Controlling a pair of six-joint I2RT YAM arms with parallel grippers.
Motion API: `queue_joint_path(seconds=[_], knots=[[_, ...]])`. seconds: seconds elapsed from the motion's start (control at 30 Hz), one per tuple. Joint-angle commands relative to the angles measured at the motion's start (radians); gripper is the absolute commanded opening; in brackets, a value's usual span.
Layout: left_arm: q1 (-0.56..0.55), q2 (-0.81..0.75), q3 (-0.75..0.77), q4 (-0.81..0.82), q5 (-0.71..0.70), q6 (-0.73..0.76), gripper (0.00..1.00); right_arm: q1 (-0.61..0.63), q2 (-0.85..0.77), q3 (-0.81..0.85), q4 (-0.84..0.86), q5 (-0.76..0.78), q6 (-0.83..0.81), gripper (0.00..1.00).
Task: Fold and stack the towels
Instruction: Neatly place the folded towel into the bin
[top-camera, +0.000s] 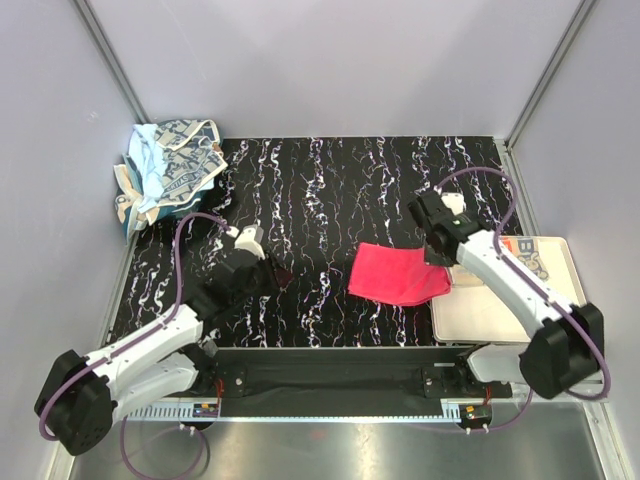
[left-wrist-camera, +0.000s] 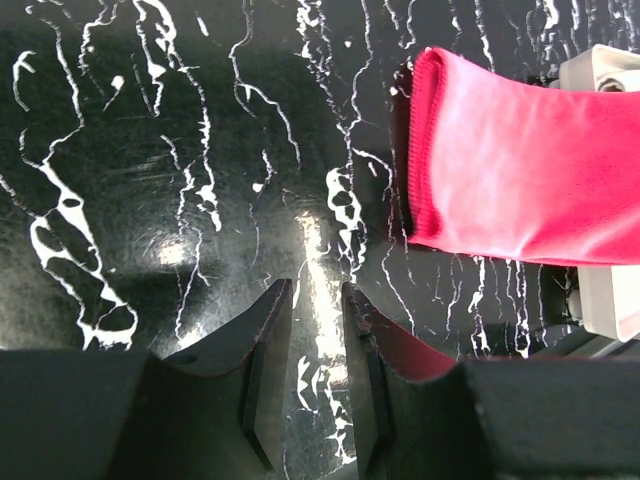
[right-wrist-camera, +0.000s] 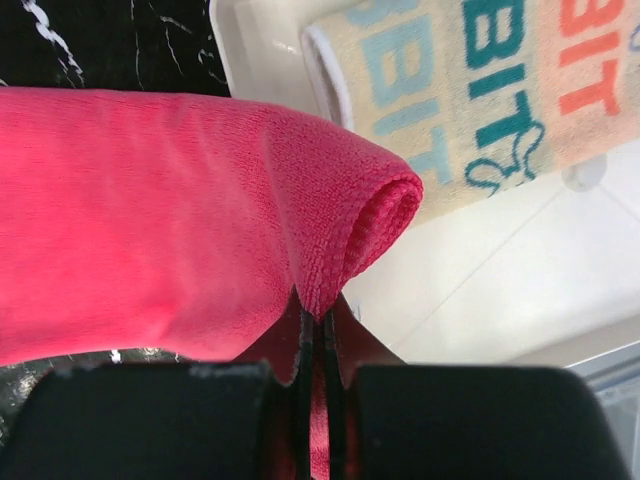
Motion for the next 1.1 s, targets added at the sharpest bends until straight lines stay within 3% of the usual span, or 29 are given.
queue_joint_path(seconds=[0.0,0.17,0.4,0.83,1.07], knots=[[-0.007,-0.023,-0.024,0.084,0.022,0.000,0.31,-0.036,-0.099,-0.007,0.064,-0.025,-0.101,0.00],[-0.007,-0.046,-0.043,0.084,0.021,0.004,0.31,-0.176,-0.130,-0.019,0.067,-0.011,-0.200,0.00],[-0.008,-0.063,-0.072,0.121,0.016,0.012,0.31,-0.276,-0.153,-0.027,0.148,-0.014,-0.332,0.00],[-0.008,-0.074,-0.099,0.151,0.044,0.001,0.32,-0.446,-0.140,-0.012,0.306,-0.040,-0.481,0.00],[-0.008,-0.062,-0.103,0.156,0.068,-0.002,0.32,-0.458,-0.182,-0.084,0.403,-0.028,-0.614,0.00]])
